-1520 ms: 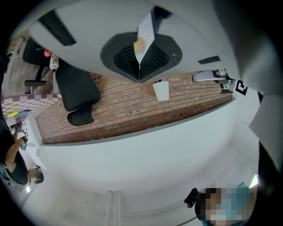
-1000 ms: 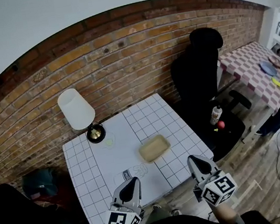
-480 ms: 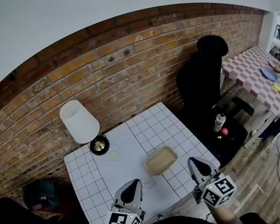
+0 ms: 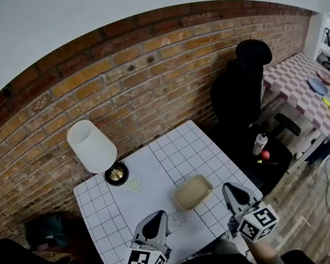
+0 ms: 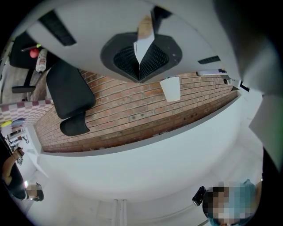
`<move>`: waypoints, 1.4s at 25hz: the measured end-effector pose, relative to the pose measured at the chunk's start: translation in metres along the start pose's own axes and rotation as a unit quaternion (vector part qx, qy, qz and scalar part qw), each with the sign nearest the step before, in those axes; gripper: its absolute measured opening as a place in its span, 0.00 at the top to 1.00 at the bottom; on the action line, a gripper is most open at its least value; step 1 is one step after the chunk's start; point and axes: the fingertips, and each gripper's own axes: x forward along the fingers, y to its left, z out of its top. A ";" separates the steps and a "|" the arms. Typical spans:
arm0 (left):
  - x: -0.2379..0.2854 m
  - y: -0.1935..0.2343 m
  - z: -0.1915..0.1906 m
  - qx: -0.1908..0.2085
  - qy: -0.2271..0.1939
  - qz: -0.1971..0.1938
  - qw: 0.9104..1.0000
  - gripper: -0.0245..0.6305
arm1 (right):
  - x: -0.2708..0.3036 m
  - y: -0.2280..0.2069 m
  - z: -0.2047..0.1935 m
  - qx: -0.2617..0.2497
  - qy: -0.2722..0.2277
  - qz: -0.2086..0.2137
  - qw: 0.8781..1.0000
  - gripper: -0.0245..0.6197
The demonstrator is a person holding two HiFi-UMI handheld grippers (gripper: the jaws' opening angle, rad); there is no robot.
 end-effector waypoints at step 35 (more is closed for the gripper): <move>0.063 0.040 -0.077 -0.036 0.042 0.173 0.983 0.95 | 0.106 -0.071 -0.090 -0.001 0.121 0.118 0.986 0.95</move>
